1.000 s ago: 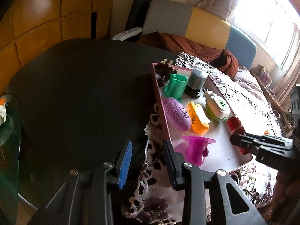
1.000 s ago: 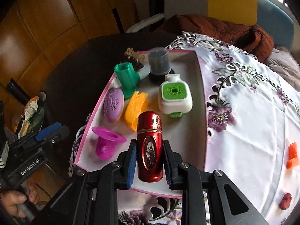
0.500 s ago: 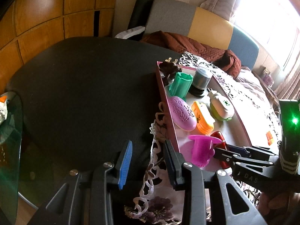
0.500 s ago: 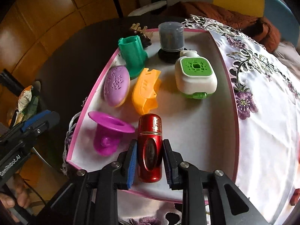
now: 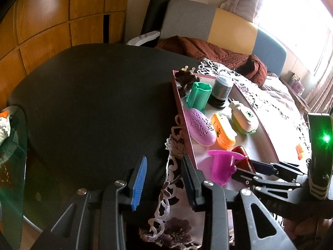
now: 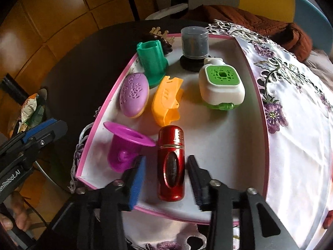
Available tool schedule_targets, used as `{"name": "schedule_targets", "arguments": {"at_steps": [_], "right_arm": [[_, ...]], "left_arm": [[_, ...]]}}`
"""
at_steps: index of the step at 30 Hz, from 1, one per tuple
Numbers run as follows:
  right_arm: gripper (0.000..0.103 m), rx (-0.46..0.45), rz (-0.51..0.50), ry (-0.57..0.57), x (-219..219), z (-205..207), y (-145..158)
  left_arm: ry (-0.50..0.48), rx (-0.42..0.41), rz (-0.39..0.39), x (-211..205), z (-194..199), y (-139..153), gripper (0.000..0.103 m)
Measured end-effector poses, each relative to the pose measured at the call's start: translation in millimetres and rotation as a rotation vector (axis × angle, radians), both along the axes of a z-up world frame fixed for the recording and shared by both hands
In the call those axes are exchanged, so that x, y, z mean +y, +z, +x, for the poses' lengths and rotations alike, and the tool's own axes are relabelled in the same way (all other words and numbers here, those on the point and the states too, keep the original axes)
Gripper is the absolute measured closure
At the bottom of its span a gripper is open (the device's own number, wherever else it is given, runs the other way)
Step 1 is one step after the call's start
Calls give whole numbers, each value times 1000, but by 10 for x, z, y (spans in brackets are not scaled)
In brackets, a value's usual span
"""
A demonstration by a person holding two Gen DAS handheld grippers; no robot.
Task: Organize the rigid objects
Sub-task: 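Carry the red cylinder into the tray and open the right gripper, then move both grippers back over the orange cubes and red puzzle piece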
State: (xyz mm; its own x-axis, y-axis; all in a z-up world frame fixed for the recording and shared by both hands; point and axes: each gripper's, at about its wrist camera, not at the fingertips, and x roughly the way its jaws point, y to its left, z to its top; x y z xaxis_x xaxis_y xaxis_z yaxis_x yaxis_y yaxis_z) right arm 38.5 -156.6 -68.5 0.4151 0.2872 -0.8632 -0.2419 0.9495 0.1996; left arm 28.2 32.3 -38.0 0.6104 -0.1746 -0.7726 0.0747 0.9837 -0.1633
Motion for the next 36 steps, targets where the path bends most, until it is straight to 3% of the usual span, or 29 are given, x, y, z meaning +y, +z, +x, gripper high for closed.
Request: {"name": "schedule_targets", "arguments": {"at_steps": [11,28,31,36], "right_arm": [[44,-22,1,-36,-79,-38,55],[39,-143,-17,-73,-263,-161,279],[32,-179,-23,-92,-345,-187,348],[30,-223,-45,-126,-541,-203,444]], "left_arm": [[-5,-17,15,-32,-40,64,69],[-48,-44,54,-204,-95,168,69],[-70,-55,63,-275,-100,206,69],[-114,-65,82,-427,-103,236,69]]}}
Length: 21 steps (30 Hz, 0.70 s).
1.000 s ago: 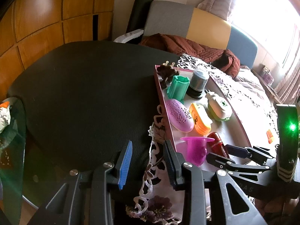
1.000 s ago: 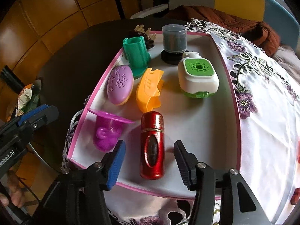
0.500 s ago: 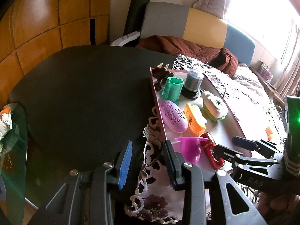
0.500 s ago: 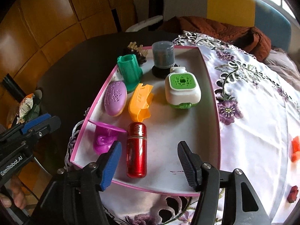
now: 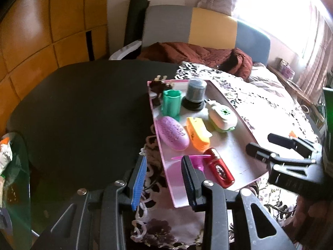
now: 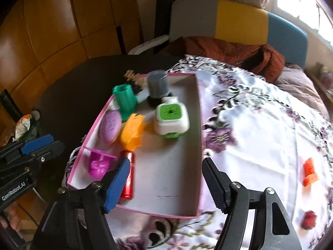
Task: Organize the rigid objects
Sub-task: 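Move both grippers back over the orange cubes and red puzzle piece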
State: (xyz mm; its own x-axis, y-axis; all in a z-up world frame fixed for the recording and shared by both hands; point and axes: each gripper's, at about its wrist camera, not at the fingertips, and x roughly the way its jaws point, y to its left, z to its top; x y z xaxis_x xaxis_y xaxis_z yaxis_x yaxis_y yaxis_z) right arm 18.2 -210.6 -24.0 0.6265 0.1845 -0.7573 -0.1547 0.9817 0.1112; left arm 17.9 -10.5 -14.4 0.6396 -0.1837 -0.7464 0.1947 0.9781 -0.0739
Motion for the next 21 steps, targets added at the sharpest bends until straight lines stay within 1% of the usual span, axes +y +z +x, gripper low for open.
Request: {"name": "schedule_targets", "arguments": {"at_steps": [4,10,14,17,21], "right_arm": [[29,-13,-10,-48,-270,-6,43],[29,-27,-41,-145,-796,33,132],[27,-58,-66,-230,-1249,55,263],[23,-84,-91,-290,-1590,54,346],[21,-101,-113,-392,-2037,36,357]], "left_arm": [[-28,-5,14,-109,2,15,69],[-71,-15,22,-255,28,57,69],[-104,-21,27,-375,39,89,69],[-129,-29,34,-488,44,111,69],[-170,-34,34,-642,38,135,69]]}}
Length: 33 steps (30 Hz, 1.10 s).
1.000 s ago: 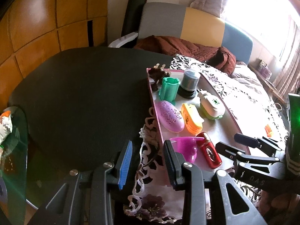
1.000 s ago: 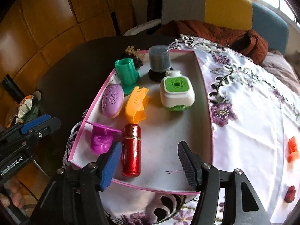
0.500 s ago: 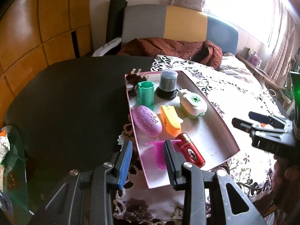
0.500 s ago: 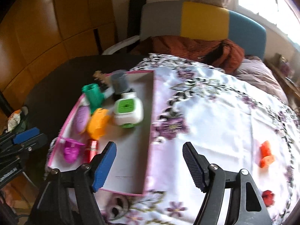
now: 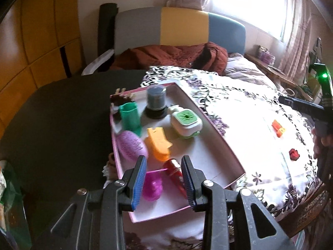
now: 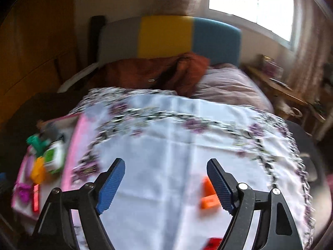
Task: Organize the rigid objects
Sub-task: 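Move both grippers back over the orange cubes and red puzzle piece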
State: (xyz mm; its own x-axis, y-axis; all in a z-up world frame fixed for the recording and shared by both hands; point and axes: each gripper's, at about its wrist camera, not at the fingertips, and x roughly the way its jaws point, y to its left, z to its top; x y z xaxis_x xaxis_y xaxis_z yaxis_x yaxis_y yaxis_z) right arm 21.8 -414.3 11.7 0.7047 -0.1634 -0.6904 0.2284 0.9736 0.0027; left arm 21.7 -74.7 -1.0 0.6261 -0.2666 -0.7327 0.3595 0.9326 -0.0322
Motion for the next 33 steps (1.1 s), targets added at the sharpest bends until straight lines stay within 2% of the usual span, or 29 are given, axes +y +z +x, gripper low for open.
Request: {"name": "schedule_targets", "arguments": {"at_steps": [3,6,10,15,20,25,33], "right_arm": [[21,-10,-2,-114,-375,-37,-75],[21,-21,43,-237,-693,-105,-167],[19,-80,173,-357,-1014,-219,-147],[18,-94,278,-478,-1279,-345,-207],[17,-84,343,-557,-1416,-432,-284],[17,-100,403,-613,-1519,-555,-309],[15,-141,468,-637,-1603,-637,-307]], "left_arm": [[-30,0,7,-111,-10,11,69],[-61,4,17,-225,-15,7,69],[-97,17,14,-379,-5,-2,69],[-173,21,-11,-630,7,44,69],[-257,29,-19,-976,41,75,69],[-338,80,-30,-1388,83,10,69],[-502,156,-45,-2091,195,-142,69]]}}
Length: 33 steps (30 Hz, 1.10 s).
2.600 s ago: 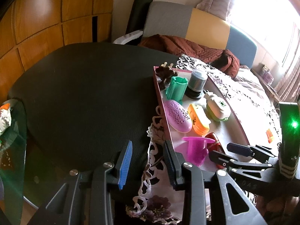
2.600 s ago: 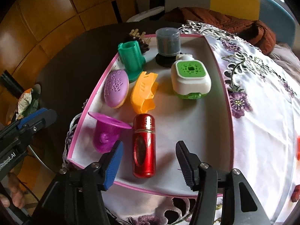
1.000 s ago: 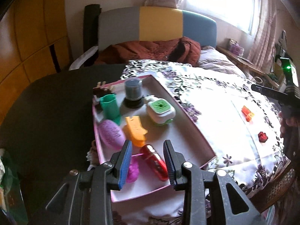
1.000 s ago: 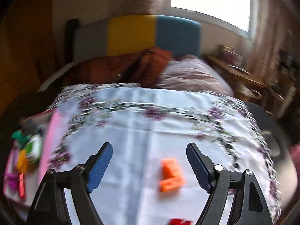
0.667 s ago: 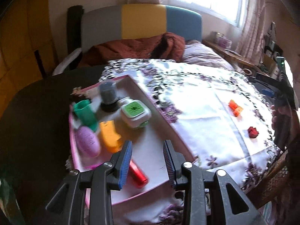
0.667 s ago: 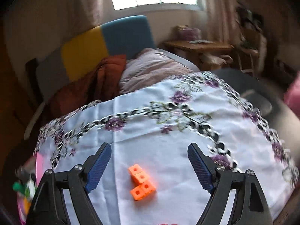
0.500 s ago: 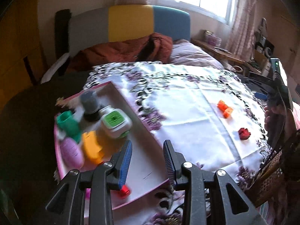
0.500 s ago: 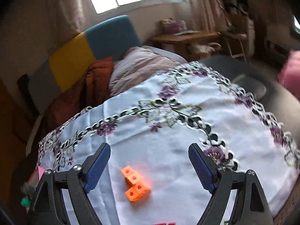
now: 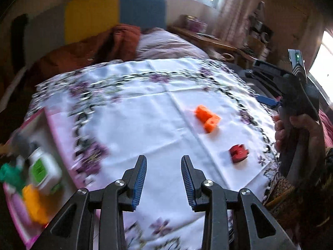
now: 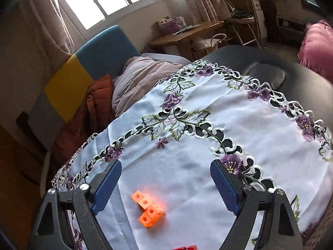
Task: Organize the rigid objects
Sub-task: 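Move both grippers back over the orange cubes and red puzzle piece, then grasp the orange interlocking cubes with the left gripper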
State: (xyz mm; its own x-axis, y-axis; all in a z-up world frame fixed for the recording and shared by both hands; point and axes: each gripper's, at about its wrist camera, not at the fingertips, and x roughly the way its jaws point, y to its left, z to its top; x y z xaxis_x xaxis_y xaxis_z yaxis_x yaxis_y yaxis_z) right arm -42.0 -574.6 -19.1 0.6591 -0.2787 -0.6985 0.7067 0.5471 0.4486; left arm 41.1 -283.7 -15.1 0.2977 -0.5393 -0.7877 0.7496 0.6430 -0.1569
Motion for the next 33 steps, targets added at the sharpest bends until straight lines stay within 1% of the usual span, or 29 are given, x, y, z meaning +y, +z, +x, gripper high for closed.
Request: {"name": "schedule_targets", "arguments": {"at_steps": [4,7,13,17,21,23,24,26,27,28,33], "right_arm": [[15,-21,11,-3,-18,-24,11],[15,-35,24,1,-33,-31,8],[14,-64,46,-1,-54,-57,14],[13,-79,76,-3,-84,-70,-4],[12,-94,111,0,-107,-76,-35],[12,-101,128,3,-115,-77,-50],[12,-104,133,3,-116,-78,-54],[12,-108,136,5,-118,-82,-54],[12,-109,135,4,-118,-84,-53],[12,-109,133,0,-122,-89,-51],[12,-100,141,-7,-140,-86,-73]], "left_arm": [[-82,71,-10,-400,71,-113,70],[-135,98,-3,-682,95,-198,70],[-168,203,-7,-1224,243,-324,70],[-152,243,20,-1541,328,-418,69],[-128,234,90,-1745,313,-554,65],[-135,236,125,-1810,271,-634,63],[-132,224,146,-1836,247,-679,63],[-138,196,144,-1842,218,-698,65],[-147,178,143,-1839,201,-692,69],[-156,166,147,-1824,191,-691,76],[-142,127,101,-1576,189,-559,77]]}}
